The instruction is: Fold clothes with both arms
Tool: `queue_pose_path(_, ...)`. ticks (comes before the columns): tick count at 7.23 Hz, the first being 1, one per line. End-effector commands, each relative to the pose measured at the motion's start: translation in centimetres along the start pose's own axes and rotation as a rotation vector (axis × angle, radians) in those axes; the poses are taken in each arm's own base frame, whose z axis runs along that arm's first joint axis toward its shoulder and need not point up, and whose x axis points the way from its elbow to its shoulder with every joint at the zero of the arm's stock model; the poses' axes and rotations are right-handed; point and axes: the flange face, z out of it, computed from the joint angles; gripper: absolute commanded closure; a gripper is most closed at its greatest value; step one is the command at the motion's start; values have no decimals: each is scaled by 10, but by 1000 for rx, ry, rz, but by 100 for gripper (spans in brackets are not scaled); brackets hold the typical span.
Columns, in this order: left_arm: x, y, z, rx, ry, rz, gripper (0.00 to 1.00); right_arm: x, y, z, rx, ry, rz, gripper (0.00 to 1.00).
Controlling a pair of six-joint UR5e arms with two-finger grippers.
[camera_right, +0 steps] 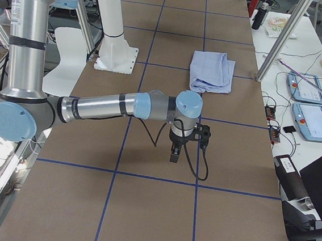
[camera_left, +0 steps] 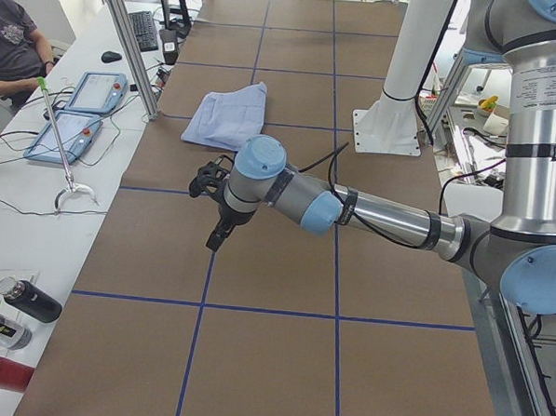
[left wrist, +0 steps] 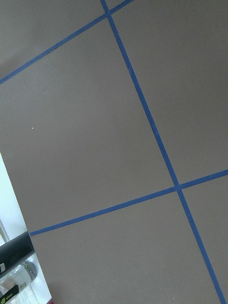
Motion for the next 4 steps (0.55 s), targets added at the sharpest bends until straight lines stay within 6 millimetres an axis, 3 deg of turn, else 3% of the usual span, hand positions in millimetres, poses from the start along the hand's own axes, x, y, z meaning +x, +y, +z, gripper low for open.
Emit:
queue_pose_path(1, -1, 1, 1, -2, -3, -2, 0, -5, -3, 3, -3, 22, -22, 0)
queue_pose_path(4, -2, 1, 3, -5, -3, -3, 0, 9, -1, 10, -10, 119, -120, 0)
